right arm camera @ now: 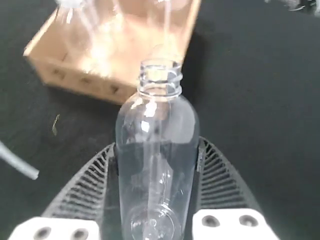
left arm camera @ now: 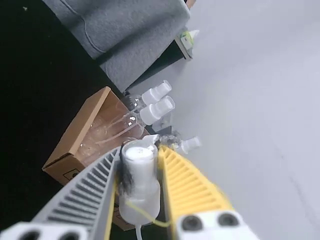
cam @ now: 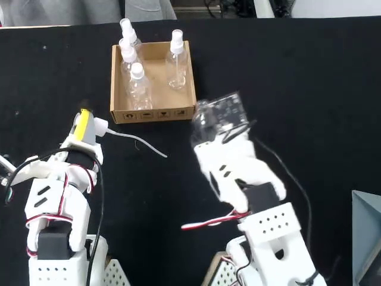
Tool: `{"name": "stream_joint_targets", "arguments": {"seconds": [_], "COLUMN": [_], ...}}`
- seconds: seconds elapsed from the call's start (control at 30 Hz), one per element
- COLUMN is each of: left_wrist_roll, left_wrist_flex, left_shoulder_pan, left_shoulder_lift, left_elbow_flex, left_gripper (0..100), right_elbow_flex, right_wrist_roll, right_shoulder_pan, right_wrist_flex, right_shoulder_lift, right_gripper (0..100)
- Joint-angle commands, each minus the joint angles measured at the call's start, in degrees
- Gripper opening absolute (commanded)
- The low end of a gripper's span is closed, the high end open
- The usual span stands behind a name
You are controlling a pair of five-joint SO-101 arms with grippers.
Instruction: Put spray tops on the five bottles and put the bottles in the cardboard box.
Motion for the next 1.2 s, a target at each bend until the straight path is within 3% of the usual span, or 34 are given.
{"name": "stream_joint_targets", "arguments": {"seconds": [0.0, 0.13, 0.47, 0.7, 1.07, 1.17], "left_wrist_roll": [2.5, 6.6, 6.9, 6.9, 6.9, 6.9], "left_wrist_flex": [-1.5, -1.5, -1.5, -1.5, -1.5, -1.5], "left_shoulder_pan": [-3.6, -6.0, -6.2, -6.2, -6.2, -6.2], "left_shoulder_lift": [-0.9, -0.9, -0.9, -0.9, -0.9, -0.9], "left_elbow_flex": [-1.3, -1.1, -1.1, -1.0, -1.0, -1.0], "left_gripper": [3, 3, 3, 3, 3, 3], "right_elbow_flex": [0.1, 0.7, 1.5, 2.8, 2.9, 3.4], "right_wrist_roll": [4.9, 6.3, 6.5, 14.8, 15.5, 19.8], "right_shoulder_pan": [-3.6, -4.8, -7.6, -7.6, -7.6, -7.6], "right_wrist_flex": [-1.7, -1.7, -1.8, -1.7, -1.7, -1.6], "right_shoulder_lift": [-2.4, -2.4, -2.4, -2.4, -2.4, -2.4], "right_gripper": [10.1, 10.2, 10.2, 10.3, 10.3, 10.3]}}
